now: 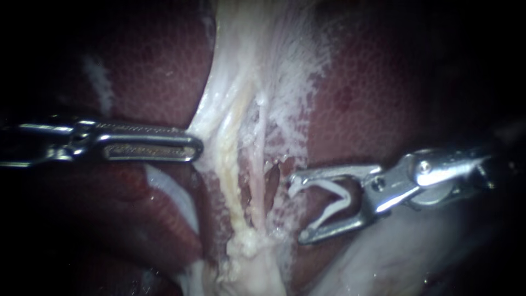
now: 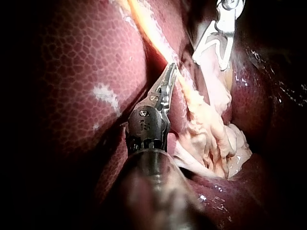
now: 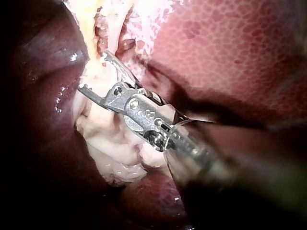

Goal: Clipping first clip left tube

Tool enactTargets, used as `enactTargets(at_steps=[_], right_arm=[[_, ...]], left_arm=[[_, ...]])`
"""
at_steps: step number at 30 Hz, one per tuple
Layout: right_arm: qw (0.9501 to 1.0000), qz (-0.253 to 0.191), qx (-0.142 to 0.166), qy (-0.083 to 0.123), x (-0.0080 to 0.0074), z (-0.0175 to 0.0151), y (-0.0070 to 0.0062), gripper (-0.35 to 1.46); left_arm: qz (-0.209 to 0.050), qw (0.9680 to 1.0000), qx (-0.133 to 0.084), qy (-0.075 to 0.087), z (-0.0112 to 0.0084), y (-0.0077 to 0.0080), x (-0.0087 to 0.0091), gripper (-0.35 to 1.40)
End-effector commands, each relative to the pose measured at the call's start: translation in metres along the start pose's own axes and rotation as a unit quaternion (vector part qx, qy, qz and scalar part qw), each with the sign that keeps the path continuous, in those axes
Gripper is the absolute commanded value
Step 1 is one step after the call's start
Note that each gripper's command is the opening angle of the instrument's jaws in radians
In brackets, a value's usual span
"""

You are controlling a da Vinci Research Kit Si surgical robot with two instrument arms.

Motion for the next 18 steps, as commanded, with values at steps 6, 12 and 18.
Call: enactTargets(at_steps=[6,12,18], right_arm=[[1.0000,-0.001,0.006,-0.003,-0.0010,0.0033,0.0001,0.57],[1.0000,0.000,0.005,-0.004,-0.0015,0.0050,0.0010,0.57],[1.0000,0.002,0.004,-0.004,-0.0019,0.0061,0.0021,0.57]], left_arm=[[0.000,1.0000,-0.001,0.000,-0.0001,-0.0005,-0.0001,-0.35],[-0.001,1.0000,-0.001,0.000,-0.0001,-0.0006,-0.0002,-0.35],[0.002,1.0000,-0.002,0.000,-0.0001,-0.0009,-0.0003,-0.35]])
